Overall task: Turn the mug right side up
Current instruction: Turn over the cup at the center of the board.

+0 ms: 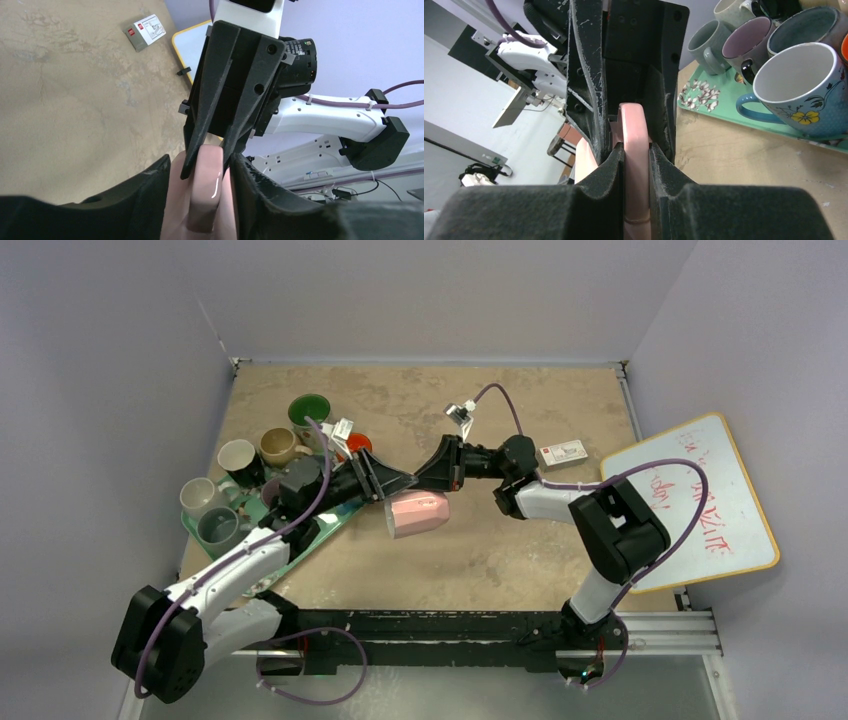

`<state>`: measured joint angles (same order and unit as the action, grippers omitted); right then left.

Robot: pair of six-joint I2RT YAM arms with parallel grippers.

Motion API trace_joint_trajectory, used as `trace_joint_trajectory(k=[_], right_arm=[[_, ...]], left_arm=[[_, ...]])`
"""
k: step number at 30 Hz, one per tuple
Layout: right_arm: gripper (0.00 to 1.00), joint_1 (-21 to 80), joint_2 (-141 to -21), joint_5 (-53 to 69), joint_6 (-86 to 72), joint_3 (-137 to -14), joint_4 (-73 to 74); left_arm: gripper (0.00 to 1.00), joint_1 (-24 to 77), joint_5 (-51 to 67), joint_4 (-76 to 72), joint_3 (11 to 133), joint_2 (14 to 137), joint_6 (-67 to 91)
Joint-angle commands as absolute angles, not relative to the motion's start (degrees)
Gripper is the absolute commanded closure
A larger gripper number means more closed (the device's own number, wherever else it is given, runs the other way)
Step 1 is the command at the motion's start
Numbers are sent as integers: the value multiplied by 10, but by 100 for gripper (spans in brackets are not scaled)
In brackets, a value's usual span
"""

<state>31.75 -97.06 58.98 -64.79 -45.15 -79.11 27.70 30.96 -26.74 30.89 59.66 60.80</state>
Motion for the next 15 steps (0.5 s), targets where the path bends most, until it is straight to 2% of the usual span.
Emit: trace_joint_trajectory(k=[1,5,10,13,15], right_arm=[[100,328,-947,550,-671,-464,-857],[100,330,-962,548,-687,-464,-885],[100,330,-986,549,-718,-465,-929],[100,330,-992,552,-736,-469,-949],[100,330,-992,554,-737,-470,-951]], left_arm=[[62,304,248,-309,293,601,618],[65,310,210,-367,256,588,655],[52,311,170,-364,246,559,664],[52,311,149,-357,240,550,663],[56,311,150,-353,240,550,659]])
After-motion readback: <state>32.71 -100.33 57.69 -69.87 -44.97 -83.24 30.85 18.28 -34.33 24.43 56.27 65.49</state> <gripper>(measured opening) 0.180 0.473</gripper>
